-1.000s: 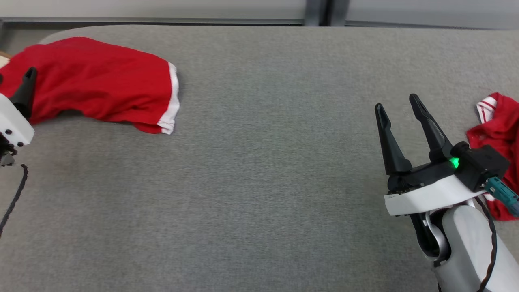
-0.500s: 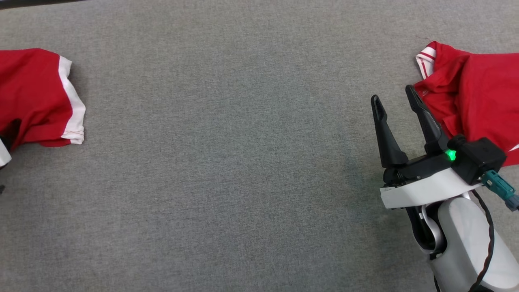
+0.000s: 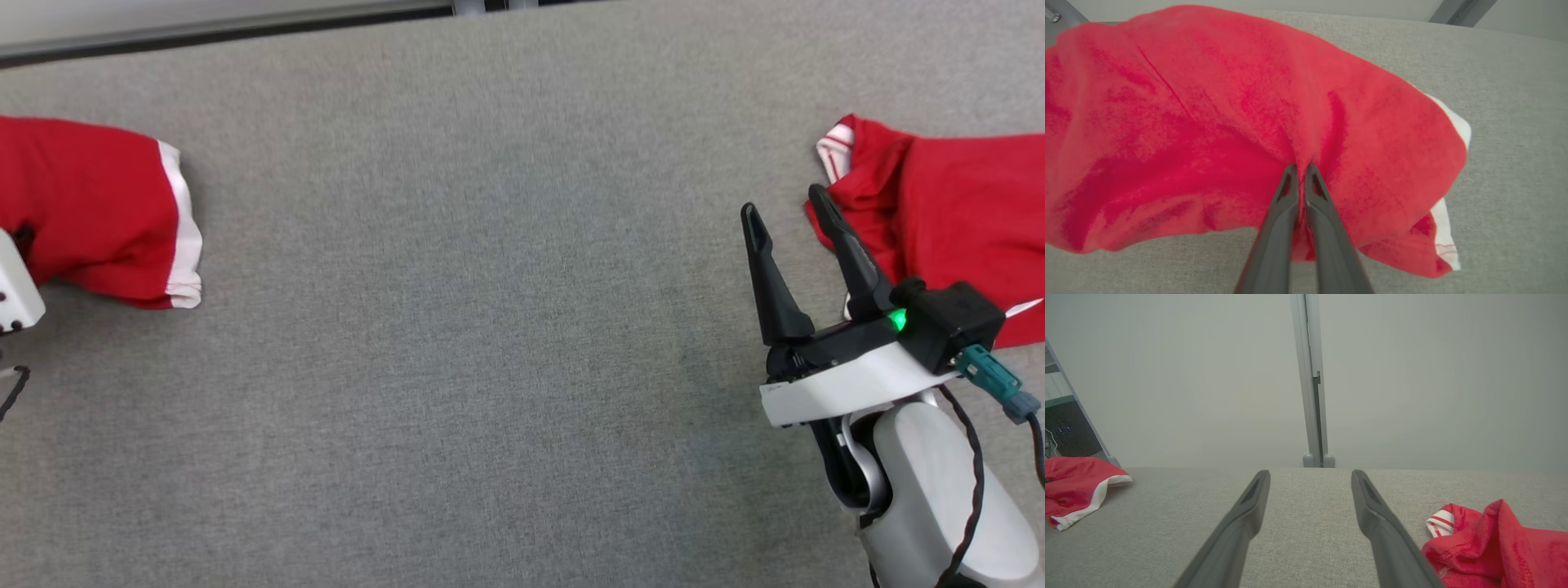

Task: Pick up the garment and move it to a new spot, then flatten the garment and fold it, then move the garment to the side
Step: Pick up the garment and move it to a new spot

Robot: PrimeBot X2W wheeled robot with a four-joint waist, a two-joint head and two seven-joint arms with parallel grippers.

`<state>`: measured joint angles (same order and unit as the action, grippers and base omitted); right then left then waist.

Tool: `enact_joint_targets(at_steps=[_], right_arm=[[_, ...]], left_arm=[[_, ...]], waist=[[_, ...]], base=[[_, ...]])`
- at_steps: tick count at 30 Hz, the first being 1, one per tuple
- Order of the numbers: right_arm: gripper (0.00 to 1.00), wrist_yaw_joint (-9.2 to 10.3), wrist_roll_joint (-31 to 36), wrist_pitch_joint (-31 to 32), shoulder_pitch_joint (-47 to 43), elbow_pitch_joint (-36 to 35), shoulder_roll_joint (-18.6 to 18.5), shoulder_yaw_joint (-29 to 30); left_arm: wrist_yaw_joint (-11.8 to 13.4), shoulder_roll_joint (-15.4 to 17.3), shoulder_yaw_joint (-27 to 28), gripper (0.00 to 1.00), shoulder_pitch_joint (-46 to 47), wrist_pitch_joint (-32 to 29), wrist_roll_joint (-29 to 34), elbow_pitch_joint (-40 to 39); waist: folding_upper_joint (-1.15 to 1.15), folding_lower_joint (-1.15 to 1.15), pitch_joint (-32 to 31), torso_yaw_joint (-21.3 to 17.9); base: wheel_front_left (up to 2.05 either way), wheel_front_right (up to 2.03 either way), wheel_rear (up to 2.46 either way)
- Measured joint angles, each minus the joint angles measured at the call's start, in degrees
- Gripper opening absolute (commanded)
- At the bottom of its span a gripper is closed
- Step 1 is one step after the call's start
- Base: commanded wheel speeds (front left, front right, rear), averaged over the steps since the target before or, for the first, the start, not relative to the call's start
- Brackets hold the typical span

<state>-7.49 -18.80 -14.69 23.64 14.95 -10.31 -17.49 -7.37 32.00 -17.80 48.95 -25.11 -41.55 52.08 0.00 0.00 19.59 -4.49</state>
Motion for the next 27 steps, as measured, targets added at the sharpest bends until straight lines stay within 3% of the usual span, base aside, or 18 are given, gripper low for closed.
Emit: enact_joint_targets(at_steps=[9,16,27], right_arm=[[1.0,-0.01,-0.78,-0.2,-2.6,1.72,0.96,0.75],[1.0,0.0,-1.18,-0.27,-5.53,2.68,1.34,2.57],[1.0,0.0,-0.6,-0.15,-8.72,1.85,0.03,7.02]], left_arm=[[-0.05,0.69,-8.13,0.0,0.4,-1.03,-3.99,-12.52],[-0.07,1.19,-14.64,0.0,-1.68,-4.93,-9.79,-28.73],[-0.03,-2.05,-17.69,0.0,-7.51,-8.2,-20.43,-48.65]], waist=[[0.0,0.0,-7.22,-0.59],[0.0,0.0,-13.26,-2.67],[0.0,0.01,-17.45,-8.32]], base=[[0.0,0.0,0.0],[0.0,0.0,0.0],[0.0,0.0,0.0]])
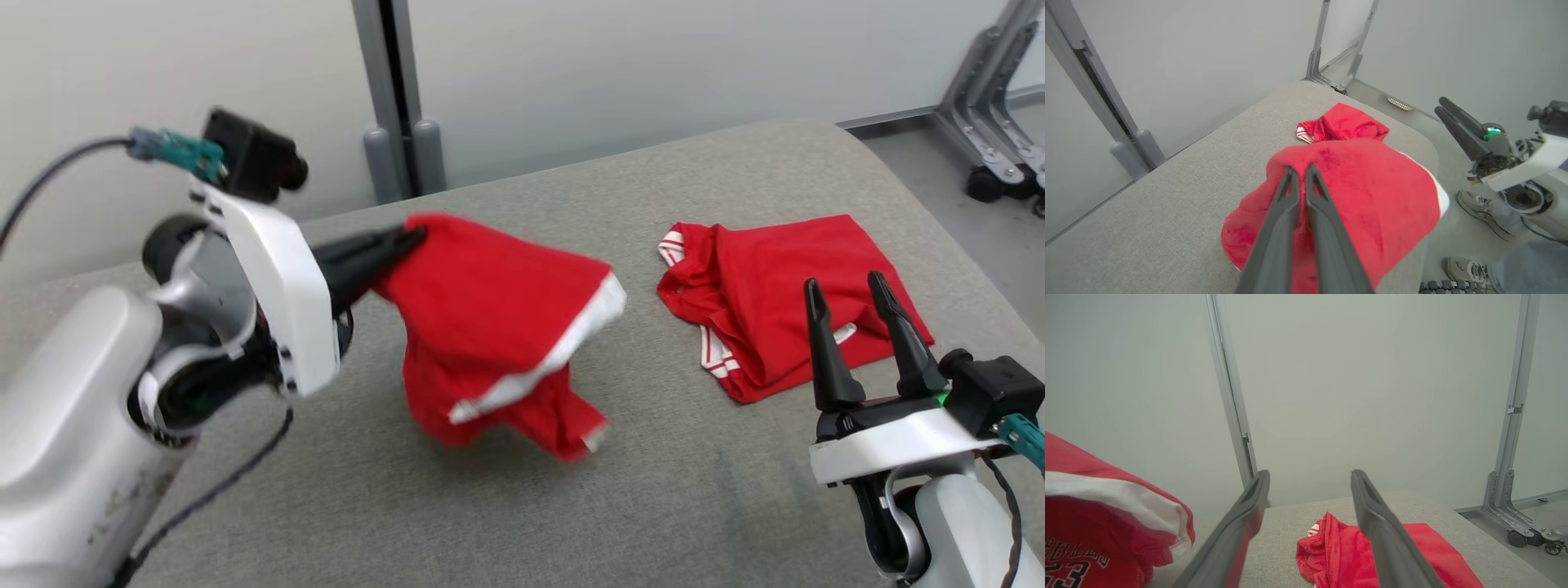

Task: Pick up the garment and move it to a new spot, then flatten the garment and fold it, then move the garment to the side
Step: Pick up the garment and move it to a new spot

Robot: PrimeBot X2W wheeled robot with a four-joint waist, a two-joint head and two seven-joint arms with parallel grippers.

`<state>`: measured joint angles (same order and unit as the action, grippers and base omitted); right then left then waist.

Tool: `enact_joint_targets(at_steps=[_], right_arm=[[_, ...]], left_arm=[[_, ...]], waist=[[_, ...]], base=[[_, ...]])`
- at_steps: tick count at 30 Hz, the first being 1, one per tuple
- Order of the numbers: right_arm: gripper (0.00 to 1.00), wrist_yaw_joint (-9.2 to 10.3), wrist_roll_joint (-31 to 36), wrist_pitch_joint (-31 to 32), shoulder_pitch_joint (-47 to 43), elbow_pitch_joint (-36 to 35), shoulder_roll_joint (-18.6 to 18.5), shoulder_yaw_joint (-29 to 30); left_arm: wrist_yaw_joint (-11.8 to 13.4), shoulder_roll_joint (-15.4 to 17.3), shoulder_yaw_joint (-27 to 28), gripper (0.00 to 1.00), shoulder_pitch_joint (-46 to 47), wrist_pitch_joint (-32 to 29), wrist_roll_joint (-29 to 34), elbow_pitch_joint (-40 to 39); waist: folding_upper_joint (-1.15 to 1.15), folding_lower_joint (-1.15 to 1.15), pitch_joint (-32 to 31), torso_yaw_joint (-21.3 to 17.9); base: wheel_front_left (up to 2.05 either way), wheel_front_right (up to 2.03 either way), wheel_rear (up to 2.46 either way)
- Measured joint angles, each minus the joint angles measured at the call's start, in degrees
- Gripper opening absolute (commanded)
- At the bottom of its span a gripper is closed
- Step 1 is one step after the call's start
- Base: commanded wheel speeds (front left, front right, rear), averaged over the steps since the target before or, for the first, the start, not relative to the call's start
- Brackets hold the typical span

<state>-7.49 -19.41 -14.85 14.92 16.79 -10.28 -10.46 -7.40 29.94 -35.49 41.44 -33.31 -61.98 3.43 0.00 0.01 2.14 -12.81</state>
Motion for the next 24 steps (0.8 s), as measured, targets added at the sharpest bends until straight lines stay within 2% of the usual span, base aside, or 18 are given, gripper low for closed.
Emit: enact_joint_targets(at_steps=[3,7,8,9,10,11,14,17,24], right_arm=[[1.0,0.0,0.18,0.35,-0.47,-0.67,0.07,0.15],[1.0,-0.01,0.33,0.81,-0.55,-0.88,0.54,-0.31],[1.0,0.0,0.33,0.82,-0.55,-0.88,0.57,-0.45],[1.0,0.0,0.33,0.83,-0.54,-0.85,0.6,-0.54],[1.0,0.0,0.33,0.94,-0.53,-0.81,0.6,-0.54],[1.0,0.0,0.34,1.01,-0.53,-0.82,0.65,-0.65],[1.0,0.0,0.36,1.26,-0.53,-0.76,0.6,-0.89],[1.0,0.0,0.36,1.51,-0.6,-0.64,0.59,-1.11],[1.0,0.0,0.33,1.76,-2.18,-0.34,0.67,-0.91]], left_arm=[[0.18,1.29,-1.2,0.0,-3.52,-0.34,0.12,-0.23],[0.24,3.86,-2.81,0.01,-8.16,1.85,2.35,4.92],[0.22,4.43,-3.41,0.11,-8.84,2.52,3.2,6.75],[0.21,4.65,-3.79,0.33,-9.59,3.08,3.21,8.76],[0.2,4.53,-4.0,0.77,-10.26,3.86,2.89,10.58],[0.13,4.32,-4.09,1.0,-10.73,5.08,2.8,12.09],[0.05,3.88,-3.96,1.0,-10.68,9.0,2.75,15.28],[-0.03,3.76,-4.58,1.0,-10.5,12.62,2.5,15.08],[-0.02,6.55,-5.33,1.0,-9.45,22.52,7.27,12.06]], waist=[[0.0,0.0,0.2,-0.72],[0.0,0.0,0.95,-1.1],[0.0,-0.01,1.1,-1.15],[0.0,-0.01,1.17,-1.15],[0.0,0.0,1.17,-1.08],[0.0,-0.01,1.14,-0.96],[0.0,-0.01,0.91,-0.39],[0.0,-0.01,0.48,0.49],[0.0,0.0,-1.01,3.3]], base=[[0.0,0.0,0.0],[0.0,0.0,0.0],[0.0,0.0,0.0],[0.0,0.0,0.0],[0.0,0.0,0.0],[0.0,0.0,0.0],[0.0,0.0,0.0],[0.0,0.0,0.0],[0.0,0.0,0.0]])
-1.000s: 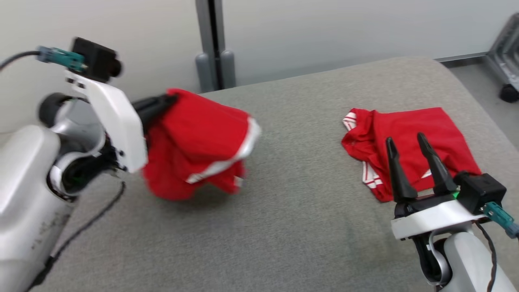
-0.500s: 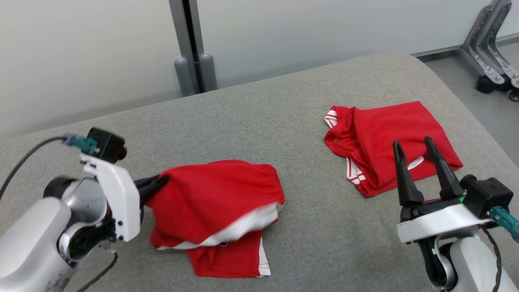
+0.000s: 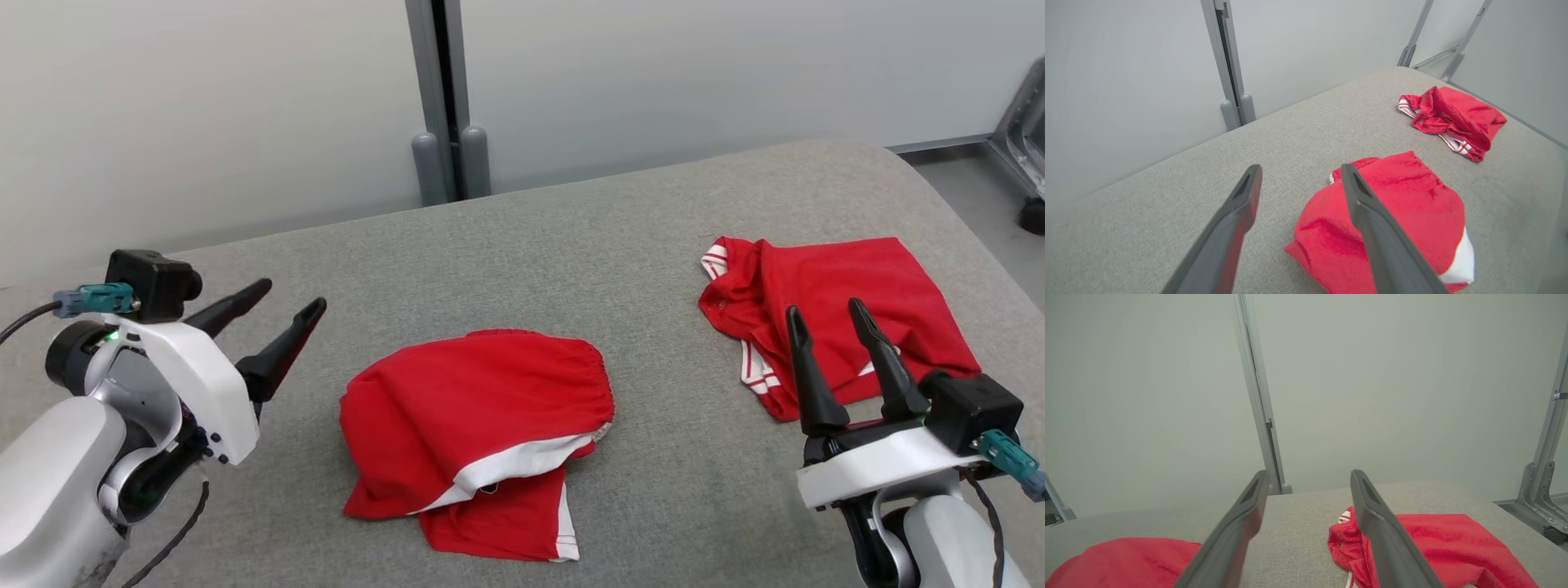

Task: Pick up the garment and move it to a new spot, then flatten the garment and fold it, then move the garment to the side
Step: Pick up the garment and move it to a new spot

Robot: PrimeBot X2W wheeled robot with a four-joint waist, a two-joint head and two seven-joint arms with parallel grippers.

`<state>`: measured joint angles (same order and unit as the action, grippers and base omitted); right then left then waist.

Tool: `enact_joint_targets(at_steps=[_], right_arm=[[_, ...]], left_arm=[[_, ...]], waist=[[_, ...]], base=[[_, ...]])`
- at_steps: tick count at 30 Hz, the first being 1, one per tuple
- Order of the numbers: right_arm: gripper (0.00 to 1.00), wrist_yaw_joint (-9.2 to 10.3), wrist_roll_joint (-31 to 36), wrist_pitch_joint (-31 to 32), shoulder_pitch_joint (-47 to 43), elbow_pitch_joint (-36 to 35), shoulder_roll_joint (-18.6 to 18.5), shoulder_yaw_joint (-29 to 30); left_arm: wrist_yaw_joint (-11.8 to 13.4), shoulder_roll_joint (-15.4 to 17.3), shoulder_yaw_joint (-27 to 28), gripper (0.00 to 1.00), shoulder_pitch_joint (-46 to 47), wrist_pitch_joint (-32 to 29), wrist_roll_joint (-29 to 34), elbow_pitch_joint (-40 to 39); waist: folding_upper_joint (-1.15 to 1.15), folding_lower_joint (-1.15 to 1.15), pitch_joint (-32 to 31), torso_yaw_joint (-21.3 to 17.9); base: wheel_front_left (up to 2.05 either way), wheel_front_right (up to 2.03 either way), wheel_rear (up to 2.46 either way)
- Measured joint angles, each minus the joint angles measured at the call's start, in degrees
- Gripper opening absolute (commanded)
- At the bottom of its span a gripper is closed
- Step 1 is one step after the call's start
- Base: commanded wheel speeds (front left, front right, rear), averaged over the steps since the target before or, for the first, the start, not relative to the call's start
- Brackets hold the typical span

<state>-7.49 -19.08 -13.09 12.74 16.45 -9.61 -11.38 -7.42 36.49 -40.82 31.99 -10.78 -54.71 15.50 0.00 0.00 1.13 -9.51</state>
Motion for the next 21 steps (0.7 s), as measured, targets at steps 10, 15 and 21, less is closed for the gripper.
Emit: enact_joint_targets(at_steps=[10,15,21], right_arm=[[1.0,0.0,0.59,-0.1,-2.55,-0.45,0.77,1.33],[1.0,-0.01,0.97,-0.47,-3.73,-0.75,1.42,1.82],[1.0,0.0,2.05,-1.02,-4.81,-1.96,1.93,3.61]], left_arm=[[13.97,1.82,5.48,1.0,-9.68,17.0,6.88,-10.1],[20.75,1.4,9.15,1.0,-18.42,23.43,6.58,-15.72],[26.72,-1.7,14.26,1.0,-28.3,25.69,9.13,-19.23]], waist=[[0.0,0.0,-1.44,3.78],[0.0,0.0,-1.85,4.92],[0.0,0.0,-2.43,5.73]], base=[[0.0,0.0,0.0],[0.0,0.0,0.0],[0.0,0.0,0.0]])
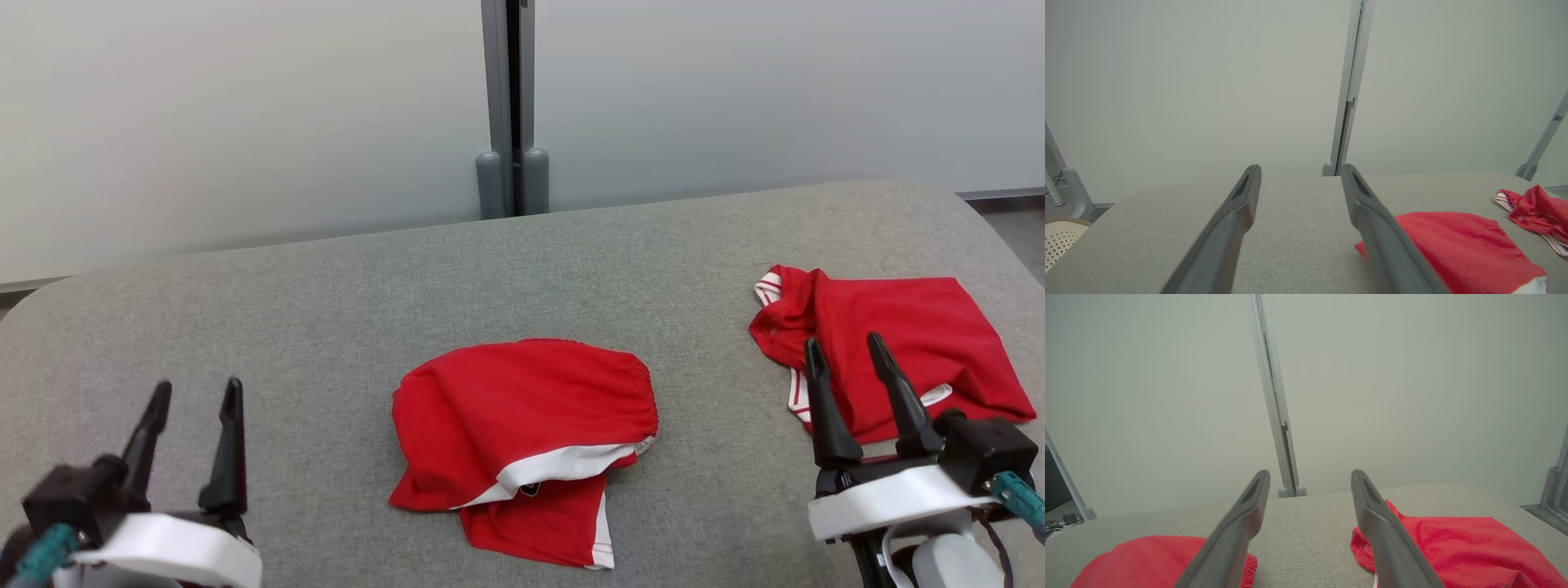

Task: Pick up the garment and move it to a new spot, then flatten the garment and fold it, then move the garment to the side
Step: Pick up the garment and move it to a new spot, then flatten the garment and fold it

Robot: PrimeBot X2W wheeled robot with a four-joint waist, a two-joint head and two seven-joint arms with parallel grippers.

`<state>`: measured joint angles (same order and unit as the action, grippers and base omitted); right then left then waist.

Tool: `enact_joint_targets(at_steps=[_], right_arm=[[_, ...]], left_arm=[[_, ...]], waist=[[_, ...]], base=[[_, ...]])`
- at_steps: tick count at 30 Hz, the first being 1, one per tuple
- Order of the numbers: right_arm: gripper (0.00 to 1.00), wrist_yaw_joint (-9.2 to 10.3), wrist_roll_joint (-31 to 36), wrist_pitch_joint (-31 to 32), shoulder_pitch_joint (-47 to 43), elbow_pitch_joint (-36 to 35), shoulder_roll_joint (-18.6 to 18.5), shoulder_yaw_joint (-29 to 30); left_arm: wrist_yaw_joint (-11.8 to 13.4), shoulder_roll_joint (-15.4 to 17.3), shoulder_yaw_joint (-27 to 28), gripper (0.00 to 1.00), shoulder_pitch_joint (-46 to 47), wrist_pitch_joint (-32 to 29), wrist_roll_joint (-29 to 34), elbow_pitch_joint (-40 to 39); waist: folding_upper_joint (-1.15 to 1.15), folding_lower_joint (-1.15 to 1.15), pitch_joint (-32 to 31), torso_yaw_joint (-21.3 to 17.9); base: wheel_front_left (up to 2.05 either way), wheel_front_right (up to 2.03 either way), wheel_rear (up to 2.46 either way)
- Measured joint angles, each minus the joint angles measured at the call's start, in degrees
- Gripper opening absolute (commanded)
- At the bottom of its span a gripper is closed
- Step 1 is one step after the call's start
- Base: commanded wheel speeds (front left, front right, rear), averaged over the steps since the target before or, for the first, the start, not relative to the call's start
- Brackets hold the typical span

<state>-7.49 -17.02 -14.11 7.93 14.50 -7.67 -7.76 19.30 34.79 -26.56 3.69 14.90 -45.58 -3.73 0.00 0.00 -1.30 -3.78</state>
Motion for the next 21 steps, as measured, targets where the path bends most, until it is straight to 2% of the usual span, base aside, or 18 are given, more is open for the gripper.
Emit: enact_joint_targets(at_steps=[3,7,14,21], right_arm=[[1.0,0.0,0.66,-0.02,-1.07,-0.08,0.15,0.48],[1.0,0.0,1.51,-0.02,-1.93,-0.45,0.1,0.23],[1.0,0.0,2.5,-0.03,-2.93,-2.21,0.65,0.85],[1.0,0.0,2.49,0.09,-2.99,-3.36,0.51,-0.27]], left_arm=[[0.74,-3.63,2.36,1.0,-3.99,0.02,2.99,-1.53],[0.41,-8.39,5.63,1.0,-7.94,0.08,6.93,-2.53],[-4.42,-14.06,10.77,1.0,-11.12,0.09,11.72,-0.44],[-8.23,-16.5,13.63,1.0,-11.16,0.09,15.21,2.29]], waist=[[0.0,0.0,-0.38,0.28],[0.0,0.0,-0.51,0.88],[0.0,0.0,-0.8,0.86],[0.0,0.0,-0.63,0.51]], base=[[0.0,0.0,0.0],[0.0,0.0,0.0],[0.0,0.0,0.0],[0.0,0.0,0.0]])
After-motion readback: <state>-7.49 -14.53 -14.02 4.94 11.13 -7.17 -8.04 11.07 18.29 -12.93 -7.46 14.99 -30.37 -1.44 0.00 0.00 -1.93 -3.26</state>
